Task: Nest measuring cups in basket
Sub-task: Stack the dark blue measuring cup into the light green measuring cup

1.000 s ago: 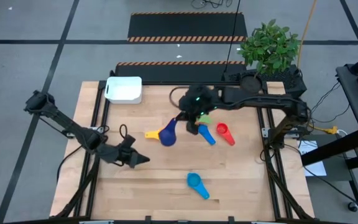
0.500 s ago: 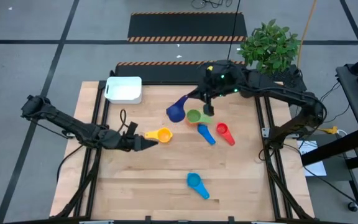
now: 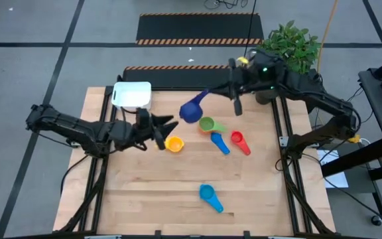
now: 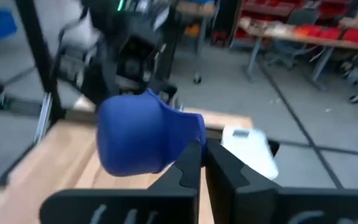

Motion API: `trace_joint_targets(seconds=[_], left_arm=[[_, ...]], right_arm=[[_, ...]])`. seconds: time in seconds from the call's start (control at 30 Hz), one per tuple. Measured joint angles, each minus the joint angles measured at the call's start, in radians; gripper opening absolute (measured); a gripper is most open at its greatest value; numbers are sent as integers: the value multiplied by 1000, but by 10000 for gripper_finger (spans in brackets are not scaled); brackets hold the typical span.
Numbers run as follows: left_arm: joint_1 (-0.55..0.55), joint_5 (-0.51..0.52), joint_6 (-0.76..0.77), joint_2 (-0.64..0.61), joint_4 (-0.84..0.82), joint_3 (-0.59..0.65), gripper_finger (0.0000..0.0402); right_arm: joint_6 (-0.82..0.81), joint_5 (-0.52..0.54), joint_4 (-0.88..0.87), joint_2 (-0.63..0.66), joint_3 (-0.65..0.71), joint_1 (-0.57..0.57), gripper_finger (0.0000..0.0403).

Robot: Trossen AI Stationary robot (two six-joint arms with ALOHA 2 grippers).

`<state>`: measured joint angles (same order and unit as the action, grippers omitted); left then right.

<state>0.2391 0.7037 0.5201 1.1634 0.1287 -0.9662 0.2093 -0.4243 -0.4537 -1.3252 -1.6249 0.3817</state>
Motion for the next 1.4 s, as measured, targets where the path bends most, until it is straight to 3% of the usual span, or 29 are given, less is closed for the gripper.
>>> trace_joint_targets(seconds=[0.17,0.4,0.6,0.77,1.0,1.4], left_arm=[[-27,42,-204,84,14,-121,252],[-59,38,-419,160,52,-279,239],[-61,40,-454,151,67,-303,213],[-60,34,-508,141,180,-306,199],[-60,23,-544,143,225,-306,198],[-60,22,-571,129,275,-305,198]], right_arm=[[-86,-26,90,30,0,13,0],[-190,-47,191,33,-1,16,0],[-241,-60,261,31,-1,43,0],[-293,-105,291,31,0,70,0],[-381,-111,374,31,0,102,0],[-413,-132,371,31,0,130,0]])
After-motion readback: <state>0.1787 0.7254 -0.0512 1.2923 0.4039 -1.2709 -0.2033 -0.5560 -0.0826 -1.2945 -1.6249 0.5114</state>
